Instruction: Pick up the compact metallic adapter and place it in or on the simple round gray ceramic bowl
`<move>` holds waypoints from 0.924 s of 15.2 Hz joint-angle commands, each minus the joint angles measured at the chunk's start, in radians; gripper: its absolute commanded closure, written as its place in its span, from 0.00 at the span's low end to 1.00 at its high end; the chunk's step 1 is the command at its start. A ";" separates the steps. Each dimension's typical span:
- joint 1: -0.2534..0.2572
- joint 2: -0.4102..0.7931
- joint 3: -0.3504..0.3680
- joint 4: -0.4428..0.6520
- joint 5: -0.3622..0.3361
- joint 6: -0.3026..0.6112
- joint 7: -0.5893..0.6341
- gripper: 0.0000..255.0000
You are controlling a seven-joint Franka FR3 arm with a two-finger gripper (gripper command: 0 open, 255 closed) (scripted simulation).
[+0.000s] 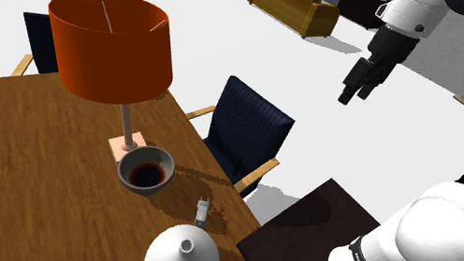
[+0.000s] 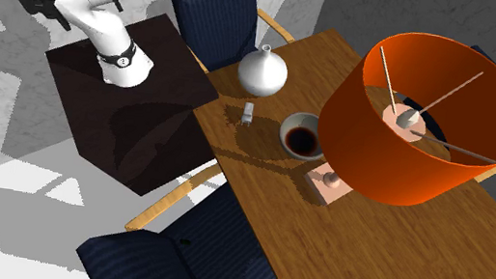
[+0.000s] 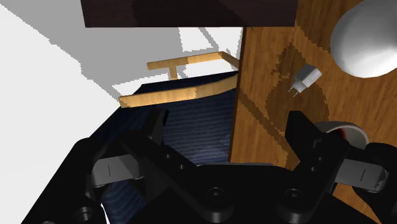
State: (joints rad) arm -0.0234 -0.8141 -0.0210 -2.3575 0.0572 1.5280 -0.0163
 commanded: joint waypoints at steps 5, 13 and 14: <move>0.002 -0.036 0.080 -0.126 0.053 0.102 0.116 0.00; 0.027 -0.015 0.264 -0.310 0.180 0.337 0.349 0.00; 0.031 -0.001 0.290 -0.325 0.196 0.370 0.378 0.00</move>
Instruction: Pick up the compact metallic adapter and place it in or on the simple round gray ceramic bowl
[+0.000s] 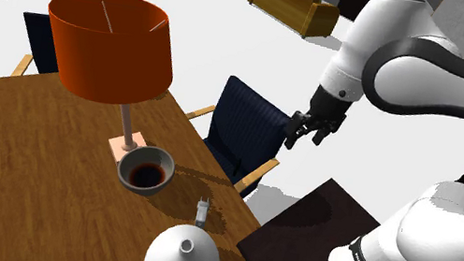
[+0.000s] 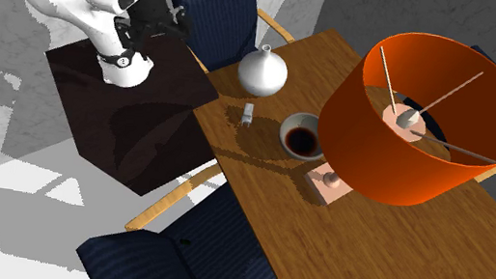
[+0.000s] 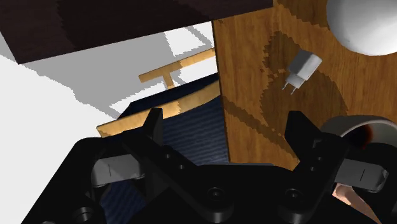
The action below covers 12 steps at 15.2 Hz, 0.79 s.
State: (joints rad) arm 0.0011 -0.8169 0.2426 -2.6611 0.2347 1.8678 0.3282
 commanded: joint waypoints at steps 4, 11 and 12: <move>0.017 0.084 0.132 -0.066 0.080 0.172 0.152 0.00; -0.012 0.328 0.336 -0.071 0.132 0.448 0.377 0.00; -0.026 0.372 0.368 -0.064 0.126 0.489 0.415 0.00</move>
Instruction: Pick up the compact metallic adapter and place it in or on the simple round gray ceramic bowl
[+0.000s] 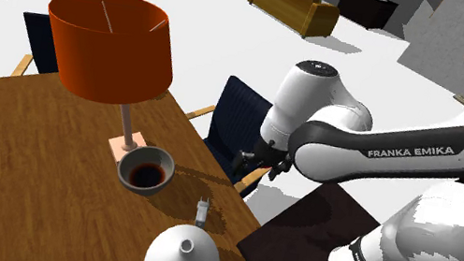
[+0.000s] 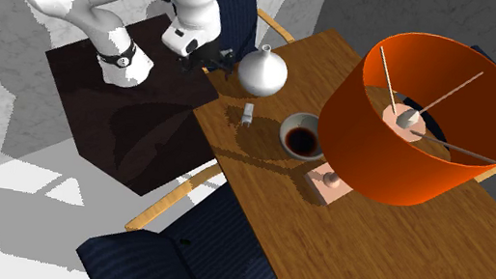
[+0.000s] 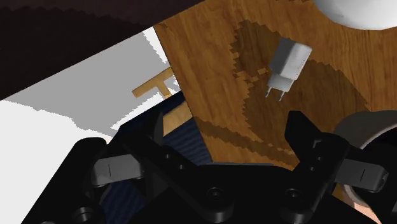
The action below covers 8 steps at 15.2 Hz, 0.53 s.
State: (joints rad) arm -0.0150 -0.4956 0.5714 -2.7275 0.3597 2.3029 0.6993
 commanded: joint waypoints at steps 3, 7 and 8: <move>-0.068 0.195 0.139 0.033 -0.054 0.174 0.178 0.00; -0.195 0.429 0.278 0.095 -0.297 0.317 0.464 0.00; -0.221 0.500 0.295 0.116 -0.411 0.342 0.572 0.00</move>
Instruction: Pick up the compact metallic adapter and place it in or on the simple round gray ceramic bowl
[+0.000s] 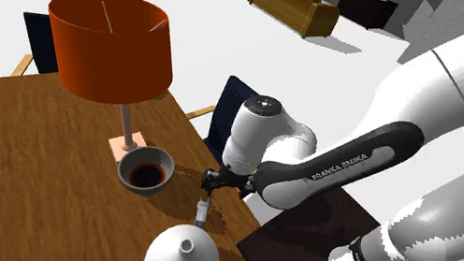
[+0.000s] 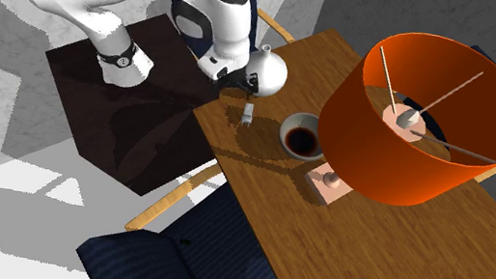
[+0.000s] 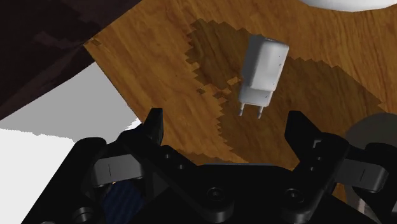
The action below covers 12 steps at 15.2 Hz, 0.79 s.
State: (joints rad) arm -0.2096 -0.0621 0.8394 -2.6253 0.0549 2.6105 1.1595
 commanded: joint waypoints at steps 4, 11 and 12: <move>0.081 0.325 -0.109 0.134 -0.523 0.064 0.508 0.00; 0.211 0.458 -0.260 0.198 -0.688 0.109 0.656 0.00; 0.224 0.472 -0.276 0.203 -0.707 0.117 0.669 0.00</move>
State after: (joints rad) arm 0.0054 0.3960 0.5788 -2.4285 -0.6333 2.7208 1.8190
